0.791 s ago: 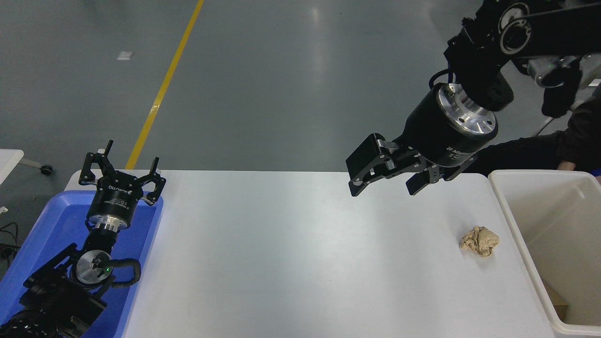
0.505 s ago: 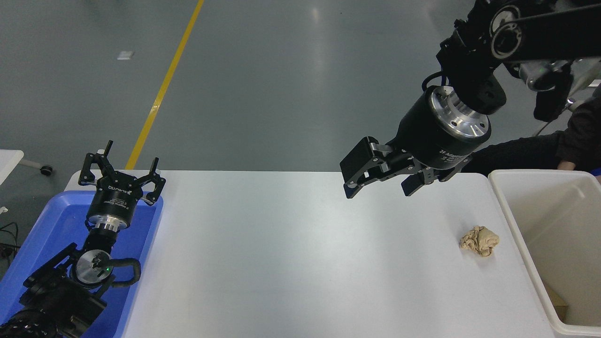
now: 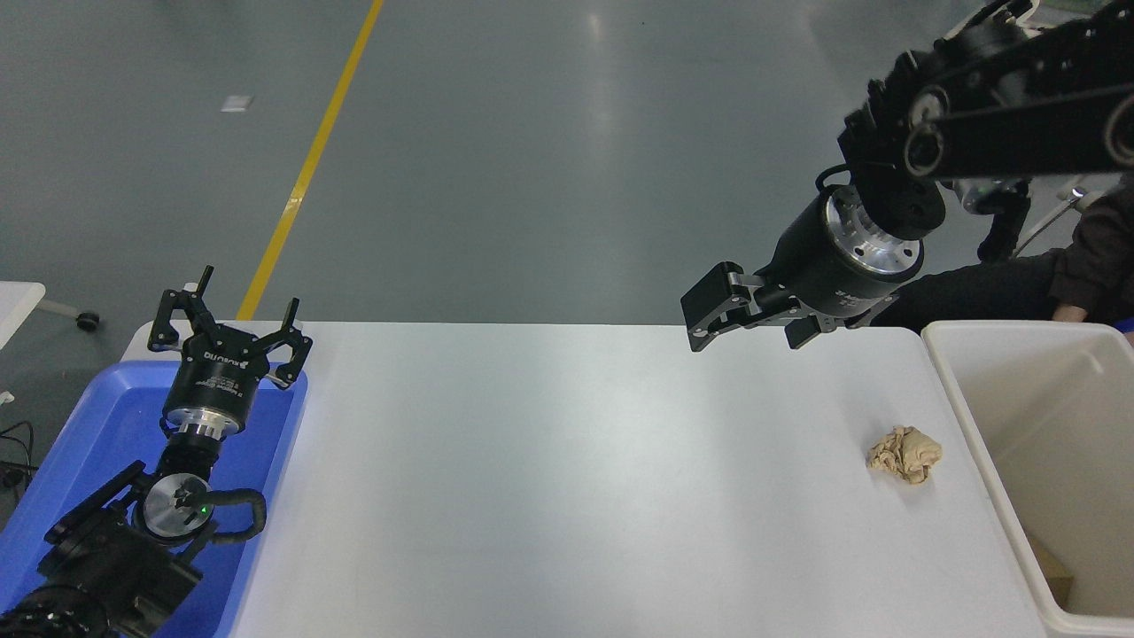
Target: Pick up paper ball place in dustbin
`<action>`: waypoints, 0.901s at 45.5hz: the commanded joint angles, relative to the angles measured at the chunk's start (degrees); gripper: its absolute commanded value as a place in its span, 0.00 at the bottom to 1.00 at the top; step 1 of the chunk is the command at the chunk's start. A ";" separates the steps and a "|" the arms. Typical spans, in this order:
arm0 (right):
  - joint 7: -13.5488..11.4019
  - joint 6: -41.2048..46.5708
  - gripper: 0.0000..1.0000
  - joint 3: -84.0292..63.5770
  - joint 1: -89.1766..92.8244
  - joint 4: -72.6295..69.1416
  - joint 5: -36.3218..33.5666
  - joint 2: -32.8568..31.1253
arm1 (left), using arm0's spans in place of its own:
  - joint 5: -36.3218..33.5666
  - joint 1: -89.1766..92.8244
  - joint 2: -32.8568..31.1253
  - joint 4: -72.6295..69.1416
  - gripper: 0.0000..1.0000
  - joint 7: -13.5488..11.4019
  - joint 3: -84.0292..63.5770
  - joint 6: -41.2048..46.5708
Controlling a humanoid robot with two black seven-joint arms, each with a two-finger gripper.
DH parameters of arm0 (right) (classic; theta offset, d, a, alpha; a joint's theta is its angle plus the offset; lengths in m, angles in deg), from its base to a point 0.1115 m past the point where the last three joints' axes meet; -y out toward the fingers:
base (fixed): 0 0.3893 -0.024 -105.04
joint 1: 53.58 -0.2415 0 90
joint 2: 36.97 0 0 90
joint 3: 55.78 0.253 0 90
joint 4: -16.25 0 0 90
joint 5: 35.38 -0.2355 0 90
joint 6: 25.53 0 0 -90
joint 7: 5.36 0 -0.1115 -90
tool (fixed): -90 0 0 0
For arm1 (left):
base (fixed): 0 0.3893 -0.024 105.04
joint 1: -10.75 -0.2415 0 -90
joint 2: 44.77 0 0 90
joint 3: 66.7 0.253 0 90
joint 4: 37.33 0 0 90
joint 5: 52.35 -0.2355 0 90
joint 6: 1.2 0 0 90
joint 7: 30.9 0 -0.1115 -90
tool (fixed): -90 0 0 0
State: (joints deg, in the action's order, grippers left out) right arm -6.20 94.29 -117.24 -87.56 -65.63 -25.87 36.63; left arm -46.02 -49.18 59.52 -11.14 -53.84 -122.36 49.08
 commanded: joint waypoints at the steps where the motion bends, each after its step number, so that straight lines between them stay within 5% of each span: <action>1: 1.10 -7.14 1.00 -1.73 13.04 9.71 11.04 -4.60 | 0.00 0.07 0.03 0.00 1.00 0.00 0.02 0.00; 12: 1.98 -12.94 1.00 -0.50 31.14 25.71 22.21 -10.32 | 0.00 0.07 0.03 0.00 1.00 0.00 -0.07 0.00; 41: 3.47 -19.10 1.00 11.45 53.92 36.09 21.78 -10.85 | 0.00 0.07 0.03 0.09 1.00 0.00 0.02 0.00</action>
State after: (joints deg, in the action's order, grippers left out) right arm -2.91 76.02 -109.28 -39.45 -32.50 -4.35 25.90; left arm -46.03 -49.12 59.52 -11.14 -53.84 -122.35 49.08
